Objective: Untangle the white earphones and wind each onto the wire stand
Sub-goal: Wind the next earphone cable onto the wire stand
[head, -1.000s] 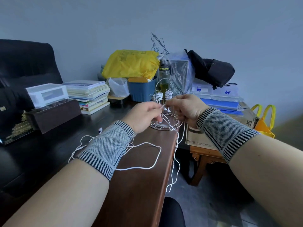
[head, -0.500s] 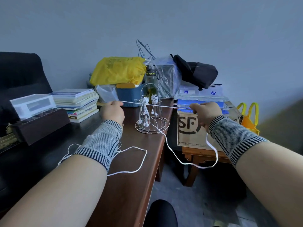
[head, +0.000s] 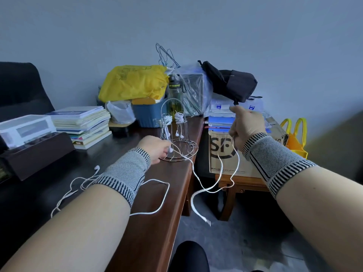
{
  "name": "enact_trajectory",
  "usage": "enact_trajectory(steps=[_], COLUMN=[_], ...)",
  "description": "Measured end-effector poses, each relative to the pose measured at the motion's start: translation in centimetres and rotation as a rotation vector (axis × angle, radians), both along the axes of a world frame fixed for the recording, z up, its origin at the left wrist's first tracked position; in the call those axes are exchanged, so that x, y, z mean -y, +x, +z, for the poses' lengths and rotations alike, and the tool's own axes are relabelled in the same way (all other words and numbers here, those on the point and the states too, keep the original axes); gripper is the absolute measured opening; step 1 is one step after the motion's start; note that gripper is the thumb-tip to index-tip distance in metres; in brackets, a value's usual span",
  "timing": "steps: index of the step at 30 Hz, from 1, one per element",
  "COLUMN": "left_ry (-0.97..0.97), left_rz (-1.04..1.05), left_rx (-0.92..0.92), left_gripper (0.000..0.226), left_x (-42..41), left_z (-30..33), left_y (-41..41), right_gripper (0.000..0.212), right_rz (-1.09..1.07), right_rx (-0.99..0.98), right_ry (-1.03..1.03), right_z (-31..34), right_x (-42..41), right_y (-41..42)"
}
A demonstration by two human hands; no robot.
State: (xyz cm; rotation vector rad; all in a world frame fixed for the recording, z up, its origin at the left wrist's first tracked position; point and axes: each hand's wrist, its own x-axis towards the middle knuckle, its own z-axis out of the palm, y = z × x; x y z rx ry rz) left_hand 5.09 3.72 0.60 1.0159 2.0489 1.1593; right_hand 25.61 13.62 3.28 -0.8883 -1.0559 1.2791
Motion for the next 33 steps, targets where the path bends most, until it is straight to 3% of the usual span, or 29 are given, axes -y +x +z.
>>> enact_trajectory(steps=[3, 7, 11, 17, 21, 24, 29, 33], left_ry=[0.137, 0.126, 0.116, 0.140, 0.111, 0.096, 0.104, 0.131], left_rz=[0.133, 0.168, 0.158, 0.170, 0.179, 0.145, 0.171, 0.113], left_rx=[0.046, 0.049, 0.098, 0.247, 0.217, 0.156, 0.185, 0.334], left_gripper=[0.020, 0.034, 0.021, 0.010, 0.023, 0.028, 0.015, 0.008], left_x=[-1.7, -2.9, -4.2, -4.9, -5.0, -5.1, -5.7, -5.8], left_z=[0.2, 0.7, 0.6, 1.4, 1.3, 0.9, 0.7, 0.2], left_y=[-0.7, -0.6, -0.4, -0.3, -1.1, -1.1, -1.6, -2.3], right_gripper=[0.026, 0.031, 0.041, 0.047, 0.047, 0.048, 0.041, 0.045], right_rz=[0.010, 0.051, 0.112, 0.144, 0.175, 0.190, 0.221, 0.164], right_rx=[-0.083, -0.103, -0.148, -0.044, 0.005, 0.171, 0.556, 1.387], right_ry=[-0.029, -0.064, -0.088, -0.134, -0.156, -0.160, -0.130, 0.151], right_z=[1.3, 1.5, 0.7, -0.1, -0.5, -1.2, -2.7, -3.4], right_x=[-0.2, -0.5, -1.0, -2.0, -2.5, -2.7, -2.4, -2.2], right_y=[0.1, -0.2, -0.2, 0.8, 1.2, 1.4, 0.7, -0.8])
